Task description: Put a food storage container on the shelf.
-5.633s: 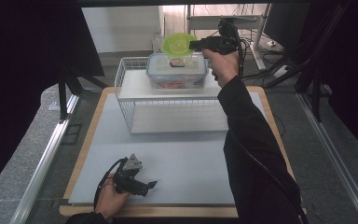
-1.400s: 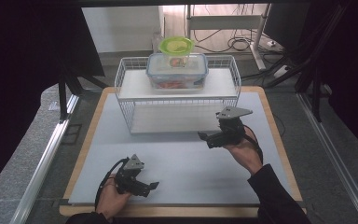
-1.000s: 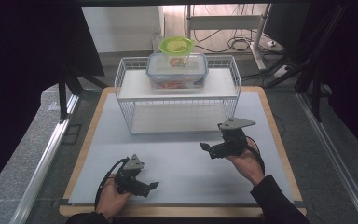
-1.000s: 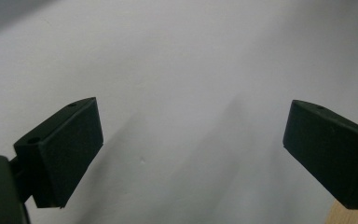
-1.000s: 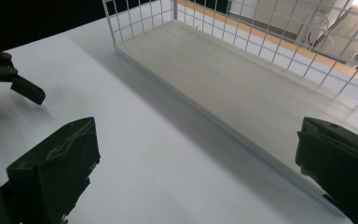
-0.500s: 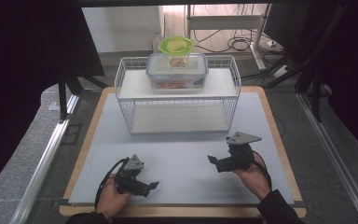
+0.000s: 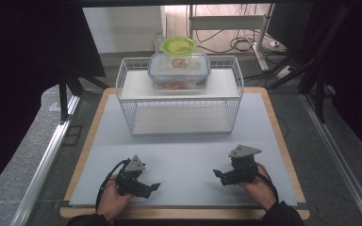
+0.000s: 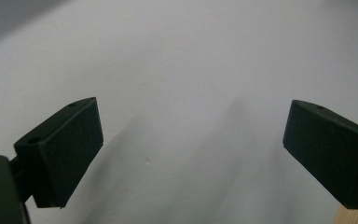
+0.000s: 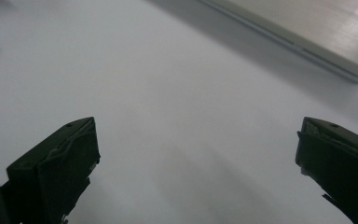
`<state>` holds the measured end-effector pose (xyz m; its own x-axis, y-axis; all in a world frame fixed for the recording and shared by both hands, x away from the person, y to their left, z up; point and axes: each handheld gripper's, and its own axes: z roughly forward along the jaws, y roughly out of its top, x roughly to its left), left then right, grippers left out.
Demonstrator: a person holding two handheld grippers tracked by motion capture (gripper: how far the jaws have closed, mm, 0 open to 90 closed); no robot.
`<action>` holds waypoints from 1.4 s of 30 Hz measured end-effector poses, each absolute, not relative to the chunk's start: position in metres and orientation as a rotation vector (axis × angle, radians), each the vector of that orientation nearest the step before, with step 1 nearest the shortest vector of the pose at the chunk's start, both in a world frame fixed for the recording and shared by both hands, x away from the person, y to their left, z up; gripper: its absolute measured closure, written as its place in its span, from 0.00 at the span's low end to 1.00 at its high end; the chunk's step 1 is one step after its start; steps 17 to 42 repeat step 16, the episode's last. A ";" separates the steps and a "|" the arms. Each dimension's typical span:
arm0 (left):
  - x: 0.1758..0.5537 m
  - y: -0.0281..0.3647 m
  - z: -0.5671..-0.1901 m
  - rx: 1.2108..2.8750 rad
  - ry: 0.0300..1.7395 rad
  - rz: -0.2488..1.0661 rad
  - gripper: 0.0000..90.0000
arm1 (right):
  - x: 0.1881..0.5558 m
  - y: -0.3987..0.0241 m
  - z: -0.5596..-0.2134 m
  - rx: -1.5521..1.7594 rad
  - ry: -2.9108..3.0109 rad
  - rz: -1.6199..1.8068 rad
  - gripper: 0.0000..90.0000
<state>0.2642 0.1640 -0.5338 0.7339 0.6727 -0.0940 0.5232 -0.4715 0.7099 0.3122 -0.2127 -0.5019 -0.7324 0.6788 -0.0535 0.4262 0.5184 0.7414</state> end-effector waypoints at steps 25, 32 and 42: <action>0.265 0.164 -0.535 2.188 0.896 0.262 0.05 | 0.301 -0.211 -0.518 0.905 2.504 0.943 0.00; 0.265 0.164 -0.535 2.188 0.896 0.262 0.05 | 0.301 -0.211 -0.518 0.905 2.504 0.943 0.00; 0.265 0.164 -0.535 2.188 0.896 0.262 0.05 | 0.301 -0.211 -0.518 0.905 2.504 0.943 0.00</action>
